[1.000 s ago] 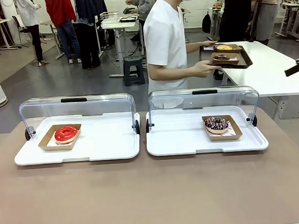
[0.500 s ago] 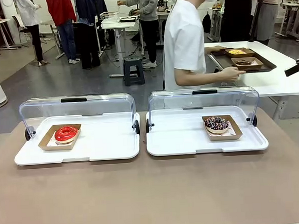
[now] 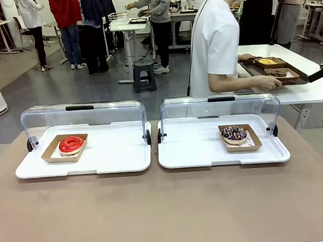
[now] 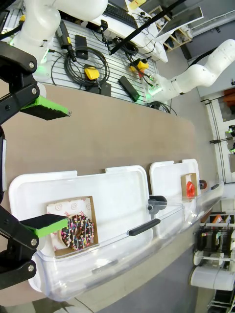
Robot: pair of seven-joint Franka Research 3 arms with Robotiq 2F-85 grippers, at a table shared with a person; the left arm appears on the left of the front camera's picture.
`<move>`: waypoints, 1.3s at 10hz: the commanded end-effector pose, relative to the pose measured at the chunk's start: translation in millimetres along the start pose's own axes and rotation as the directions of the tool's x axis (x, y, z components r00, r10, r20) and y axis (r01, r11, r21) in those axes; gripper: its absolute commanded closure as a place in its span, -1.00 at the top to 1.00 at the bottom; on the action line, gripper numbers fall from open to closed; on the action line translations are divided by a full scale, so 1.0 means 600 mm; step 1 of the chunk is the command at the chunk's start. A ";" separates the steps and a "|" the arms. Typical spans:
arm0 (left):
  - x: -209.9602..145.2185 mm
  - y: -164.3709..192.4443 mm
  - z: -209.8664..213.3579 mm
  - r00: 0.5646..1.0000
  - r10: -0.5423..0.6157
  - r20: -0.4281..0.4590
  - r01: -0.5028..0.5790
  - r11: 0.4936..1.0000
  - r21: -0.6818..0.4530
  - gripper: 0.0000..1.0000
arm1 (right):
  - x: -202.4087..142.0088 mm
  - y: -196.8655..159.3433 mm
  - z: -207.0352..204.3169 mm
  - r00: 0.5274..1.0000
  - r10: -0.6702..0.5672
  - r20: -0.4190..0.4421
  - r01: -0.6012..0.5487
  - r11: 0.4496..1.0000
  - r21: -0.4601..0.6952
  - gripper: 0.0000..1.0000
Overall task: Provide the desired donut to the person.
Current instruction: Place the picked Paper togo box onto the Handle tray extended by the person.
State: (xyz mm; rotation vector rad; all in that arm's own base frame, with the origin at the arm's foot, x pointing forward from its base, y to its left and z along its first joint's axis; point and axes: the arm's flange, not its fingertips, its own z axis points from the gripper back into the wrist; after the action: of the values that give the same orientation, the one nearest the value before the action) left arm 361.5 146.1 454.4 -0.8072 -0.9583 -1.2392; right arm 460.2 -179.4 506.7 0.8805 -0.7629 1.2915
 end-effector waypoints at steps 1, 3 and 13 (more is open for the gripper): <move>-0.001 0.000 0.003 1.000 0.005 0.000 -0.005 1.000 0.000 1.00 | 0.002 -0.004 -0.004 1.000 -0.006 0.016 0.006 1.000 -0.019 1.00; -0.001 0.000 0.003 1.000 0.005 0.000 -0.005 1.000 0.000 1.00 | 0.002 -0.004 -0.004 1.000 -0.006 0.016 0.006 1.000 -0.019 1.00; -0.001 0.000 0.003 1.000 0.005 0.000 -0.005 1.000 0.000 1.00 | 0.002 -0.004 -0.004 1.000 -0.006 0.016 0.006 1.000 -0.019 1.00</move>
State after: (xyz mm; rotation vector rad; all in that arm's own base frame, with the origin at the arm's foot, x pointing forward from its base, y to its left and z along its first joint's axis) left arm 361.6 145.8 454.5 -0.8070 -0.9571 -1.2398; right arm 460.2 -179.4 506.7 0.8805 -0.7629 1.2915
